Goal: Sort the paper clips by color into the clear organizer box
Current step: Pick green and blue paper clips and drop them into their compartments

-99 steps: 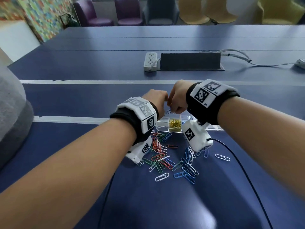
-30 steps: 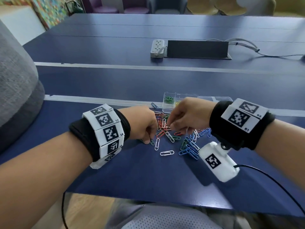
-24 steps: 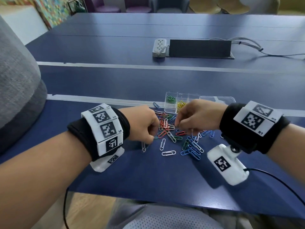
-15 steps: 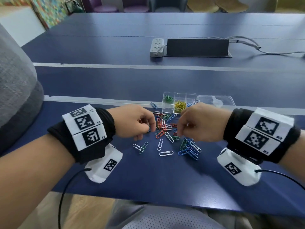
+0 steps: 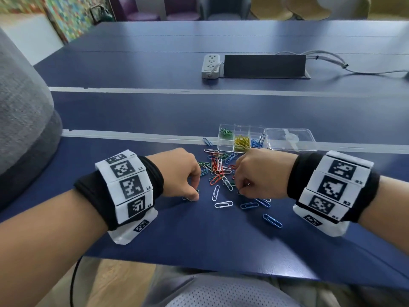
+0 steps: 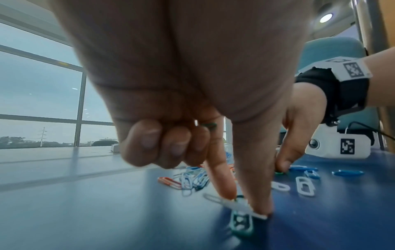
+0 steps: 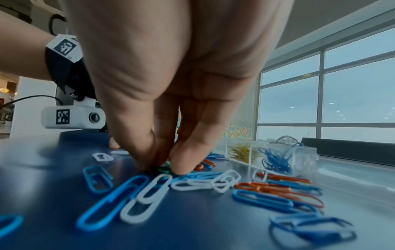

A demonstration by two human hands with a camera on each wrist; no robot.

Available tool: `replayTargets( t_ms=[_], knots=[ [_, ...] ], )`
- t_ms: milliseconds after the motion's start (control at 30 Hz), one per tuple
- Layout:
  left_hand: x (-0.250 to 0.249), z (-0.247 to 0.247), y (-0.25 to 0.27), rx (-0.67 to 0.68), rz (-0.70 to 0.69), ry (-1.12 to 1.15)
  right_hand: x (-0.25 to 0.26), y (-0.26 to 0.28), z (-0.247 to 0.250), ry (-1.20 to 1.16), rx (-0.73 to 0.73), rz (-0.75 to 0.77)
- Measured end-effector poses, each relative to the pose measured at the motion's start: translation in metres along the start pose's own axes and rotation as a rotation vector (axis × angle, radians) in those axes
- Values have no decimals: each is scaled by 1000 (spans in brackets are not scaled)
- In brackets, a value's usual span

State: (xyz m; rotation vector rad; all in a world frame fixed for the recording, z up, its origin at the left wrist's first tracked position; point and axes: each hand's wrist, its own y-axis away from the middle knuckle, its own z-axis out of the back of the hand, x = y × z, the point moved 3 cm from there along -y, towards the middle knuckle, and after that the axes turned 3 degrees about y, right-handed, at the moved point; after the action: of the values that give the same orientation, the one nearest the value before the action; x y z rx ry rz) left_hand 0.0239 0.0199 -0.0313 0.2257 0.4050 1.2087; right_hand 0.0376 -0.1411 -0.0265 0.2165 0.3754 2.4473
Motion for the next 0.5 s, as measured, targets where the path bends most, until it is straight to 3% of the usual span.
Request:
replayTargets(
  t_ms=[333,500],
  knots=[
    [-6,-3,-2,-29,18,-46,-14,1,11,-160,-194,-161],
    [-7,3,-3,-73,87,84,-16,1,7,-112,-50,-206]
  ],
)
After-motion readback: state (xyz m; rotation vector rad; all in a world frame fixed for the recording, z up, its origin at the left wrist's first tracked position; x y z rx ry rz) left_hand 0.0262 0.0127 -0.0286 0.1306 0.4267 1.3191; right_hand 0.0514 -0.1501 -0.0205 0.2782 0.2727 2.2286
